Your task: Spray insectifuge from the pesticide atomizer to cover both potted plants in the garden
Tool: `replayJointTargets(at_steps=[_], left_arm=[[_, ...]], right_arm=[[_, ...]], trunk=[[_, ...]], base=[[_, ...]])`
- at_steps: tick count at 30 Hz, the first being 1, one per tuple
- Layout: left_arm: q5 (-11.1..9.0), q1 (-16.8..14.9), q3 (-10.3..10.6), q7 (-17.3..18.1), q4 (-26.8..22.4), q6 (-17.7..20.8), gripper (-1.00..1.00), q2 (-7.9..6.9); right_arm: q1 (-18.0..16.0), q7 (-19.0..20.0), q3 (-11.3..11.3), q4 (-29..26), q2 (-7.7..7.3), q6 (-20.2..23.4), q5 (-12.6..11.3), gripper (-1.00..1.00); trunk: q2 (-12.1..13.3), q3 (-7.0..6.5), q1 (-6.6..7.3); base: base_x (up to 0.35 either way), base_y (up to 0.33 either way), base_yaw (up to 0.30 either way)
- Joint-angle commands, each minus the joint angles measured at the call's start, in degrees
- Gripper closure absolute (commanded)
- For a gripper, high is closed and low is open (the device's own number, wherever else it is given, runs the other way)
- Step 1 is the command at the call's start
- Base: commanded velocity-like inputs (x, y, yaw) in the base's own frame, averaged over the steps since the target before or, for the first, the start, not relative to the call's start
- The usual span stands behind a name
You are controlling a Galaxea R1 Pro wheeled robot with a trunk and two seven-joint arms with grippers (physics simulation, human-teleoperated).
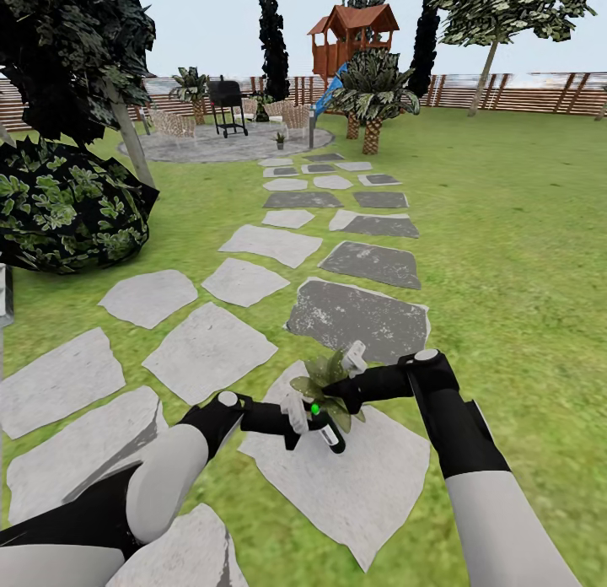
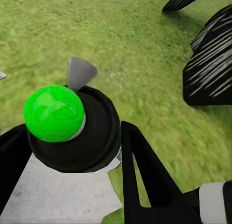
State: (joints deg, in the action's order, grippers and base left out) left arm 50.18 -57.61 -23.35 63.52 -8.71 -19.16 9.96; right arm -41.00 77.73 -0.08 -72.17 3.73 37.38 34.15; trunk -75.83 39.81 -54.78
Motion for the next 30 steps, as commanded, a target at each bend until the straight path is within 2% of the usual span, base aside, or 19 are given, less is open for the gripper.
replayJointTargets(at_steps=[1,5,12,19,30], left_arm=[[0.5,0.0,-0.6,0.2,-0.1,0.5,1.00,0.04],[0.5,-0.2,-0.5,0.3,-0.2,2.7,1.00,0.04],[0.5,-0.3,-0.5,0.3,-0.3,3.1,1.00,0.04],[0.5,-0.4,-0.5,2.2,-2.1,5.3,1.00,0.04],[0.5,-0.4,-0.5,2.8,-2.7,5.6,1.00,0.04]], right_arm=[[0.0,0.4,0.0,-0.1,0.04,-0.2,0.4,1.00],[0.0,0.3,-0.1,0.0,0.05,-1.9,0.5,1.00],[0.0,0.3,-0.1,0.1,-0.03,-2.3,0.5,1.00],[0.0,0.3,-0.1,0.1,-0.26,-2.3,0.5,1.00],[0.0,0.2,-0.1,0.2,-0.37,-2.4,0.6,1.00]], trunk=[[0.0,0.05,0.00],[0.0,0.05,0.00],[0.0,0.05,0.00],[0.0,0.05,0.00],[0.0,0.05,0.00]], base=[[0.000,0.000,0.000],[0.000,0.000,0.000],[0.000,0.000,0.000],[0.000,0.000,0.000],[0.000,0.000,0.000]])
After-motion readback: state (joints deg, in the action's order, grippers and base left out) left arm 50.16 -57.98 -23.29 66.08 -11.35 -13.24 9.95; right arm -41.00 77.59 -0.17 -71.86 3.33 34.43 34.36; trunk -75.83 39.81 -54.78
